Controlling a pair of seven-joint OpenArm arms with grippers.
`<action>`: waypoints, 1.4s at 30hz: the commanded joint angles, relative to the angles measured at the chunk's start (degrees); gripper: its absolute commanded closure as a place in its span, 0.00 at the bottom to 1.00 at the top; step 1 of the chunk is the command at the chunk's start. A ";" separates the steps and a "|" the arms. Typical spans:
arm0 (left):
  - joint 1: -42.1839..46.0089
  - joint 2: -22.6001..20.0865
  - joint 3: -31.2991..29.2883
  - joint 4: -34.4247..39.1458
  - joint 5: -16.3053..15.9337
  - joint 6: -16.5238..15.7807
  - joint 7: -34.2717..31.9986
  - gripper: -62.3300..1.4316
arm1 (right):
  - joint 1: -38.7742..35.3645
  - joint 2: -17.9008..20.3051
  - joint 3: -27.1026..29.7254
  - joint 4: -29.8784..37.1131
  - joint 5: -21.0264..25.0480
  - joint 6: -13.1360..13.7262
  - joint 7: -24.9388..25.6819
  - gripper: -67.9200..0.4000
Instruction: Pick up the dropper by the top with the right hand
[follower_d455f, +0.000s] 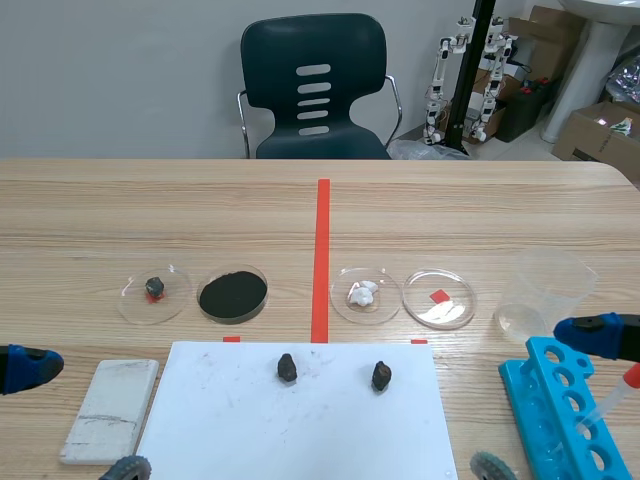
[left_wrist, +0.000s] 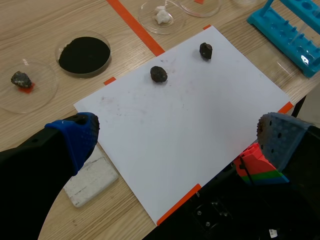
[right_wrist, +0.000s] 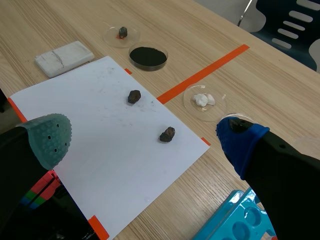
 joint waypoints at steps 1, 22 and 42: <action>-0.17 0.44 -0.15 0.83 -0.61 0.07 -0.59 0.00 | -0.13 -0.02 0.15 0.44 0.68 0.00 0.85 0.11; -0.17 0.44 -0.15 0.83 -0.61 0.07 -0.59 0.00 | -0.13 -0.02 0.15 0.44 0.68 0.02 0.87 0.11; -0.17 0.44 -0.15 0.83 -0.61 0.07 -0.59 0.00 | -2.84 -0.02 2.27 0.44 4.72 0.00 1.88 0.11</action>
